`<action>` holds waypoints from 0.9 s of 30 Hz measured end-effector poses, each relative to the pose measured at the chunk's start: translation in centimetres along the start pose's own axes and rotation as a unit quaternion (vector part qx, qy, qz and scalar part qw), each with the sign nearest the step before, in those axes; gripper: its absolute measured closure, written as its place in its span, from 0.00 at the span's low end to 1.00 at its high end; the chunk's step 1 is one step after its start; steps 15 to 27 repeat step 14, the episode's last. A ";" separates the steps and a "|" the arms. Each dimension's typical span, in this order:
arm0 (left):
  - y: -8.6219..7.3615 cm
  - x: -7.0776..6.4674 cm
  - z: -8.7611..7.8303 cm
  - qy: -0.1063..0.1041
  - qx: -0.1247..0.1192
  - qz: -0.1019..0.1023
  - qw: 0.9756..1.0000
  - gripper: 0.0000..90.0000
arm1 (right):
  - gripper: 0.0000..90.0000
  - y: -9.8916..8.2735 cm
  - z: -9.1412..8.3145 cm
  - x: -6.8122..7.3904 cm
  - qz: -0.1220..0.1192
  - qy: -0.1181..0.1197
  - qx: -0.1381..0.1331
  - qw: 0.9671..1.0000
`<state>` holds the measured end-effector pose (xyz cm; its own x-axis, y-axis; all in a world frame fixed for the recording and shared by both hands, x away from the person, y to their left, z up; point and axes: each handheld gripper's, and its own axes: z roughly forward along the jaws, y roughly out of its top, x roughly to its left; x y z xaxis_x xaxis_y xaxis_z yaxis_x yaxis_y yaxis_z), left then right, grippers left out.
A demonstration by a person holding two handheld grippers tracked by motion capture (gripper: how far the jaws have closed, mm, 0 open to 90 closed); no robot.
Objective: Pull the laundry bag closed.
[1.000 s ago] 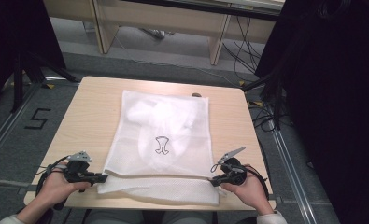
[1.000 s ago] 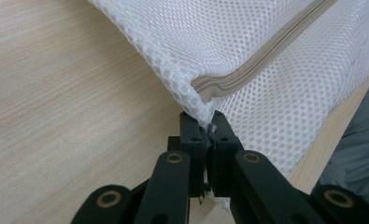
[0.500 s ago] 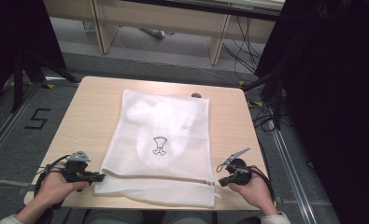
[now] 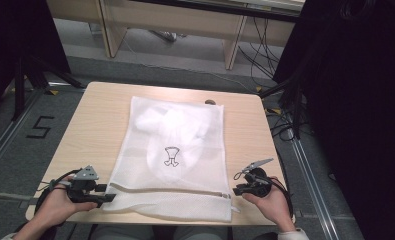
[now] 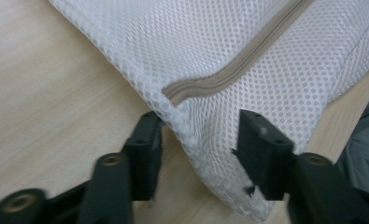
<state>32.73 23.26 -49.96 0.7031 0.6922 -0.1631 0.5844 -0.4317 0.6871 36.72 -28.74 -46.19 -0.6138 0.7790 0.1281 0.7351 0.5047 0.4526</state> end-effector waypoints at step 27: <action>0.0 1.1 -1.8 0.042 -0.099 -0.014 0.994 0.31 | 0.52 0.0 -0.4 -0.7 0.063 -0.027 -0.054 0.996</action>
